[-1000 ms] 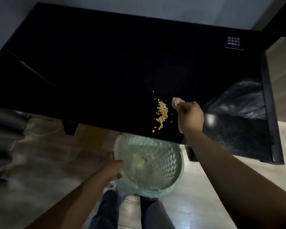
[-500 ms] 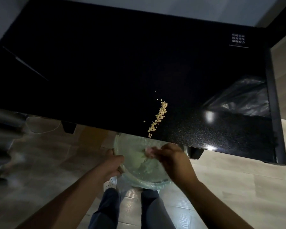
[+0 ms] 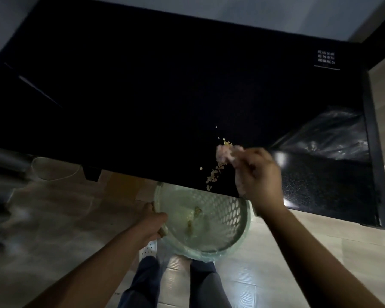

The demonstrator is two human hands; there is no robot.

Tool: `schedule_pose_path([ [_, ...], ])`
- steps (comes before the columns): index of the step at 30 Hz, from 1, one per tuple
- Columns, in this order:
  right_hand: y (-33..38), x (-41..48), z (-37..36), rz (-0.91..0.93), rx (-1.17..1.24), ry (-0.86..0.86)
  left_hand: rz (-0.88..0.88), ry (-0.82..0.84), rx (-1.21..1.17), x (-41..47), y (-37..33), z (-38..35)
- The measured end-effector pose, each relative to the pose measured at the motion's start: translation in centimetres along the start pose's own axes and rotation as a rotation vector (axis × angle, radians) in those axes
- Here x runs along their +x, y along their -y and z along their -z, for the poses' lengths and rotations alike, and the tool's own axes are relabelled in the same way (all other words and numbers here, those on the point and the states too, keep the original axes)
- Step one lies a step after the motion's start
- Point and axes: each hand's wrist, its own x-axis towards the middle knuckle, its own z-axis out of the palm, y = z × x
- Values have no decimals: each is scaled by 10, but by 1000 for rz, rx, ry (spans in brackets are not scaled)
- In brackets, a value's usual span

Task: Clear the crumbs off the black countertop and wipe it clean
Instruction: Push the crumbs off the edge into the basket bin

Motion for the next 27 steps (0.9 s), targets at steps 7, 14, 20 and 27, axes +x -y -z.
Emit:
schedule_pose_path([
  [7, -21, 87, -17, -20, -82, -32, -14, 0, 6, 0, -4, 4],
  [14, -34, 134, -53, 29, -148, 147, 5, 19, -32, 6, 0, 8],
  [20, -36, 103, -60, -28, -18, 206, 4, 48, -8, 11, 4, 11],
  [27, -32, 32, -49, 11, -62, 231, -3, 36, -8, 8, 4, 14],
])
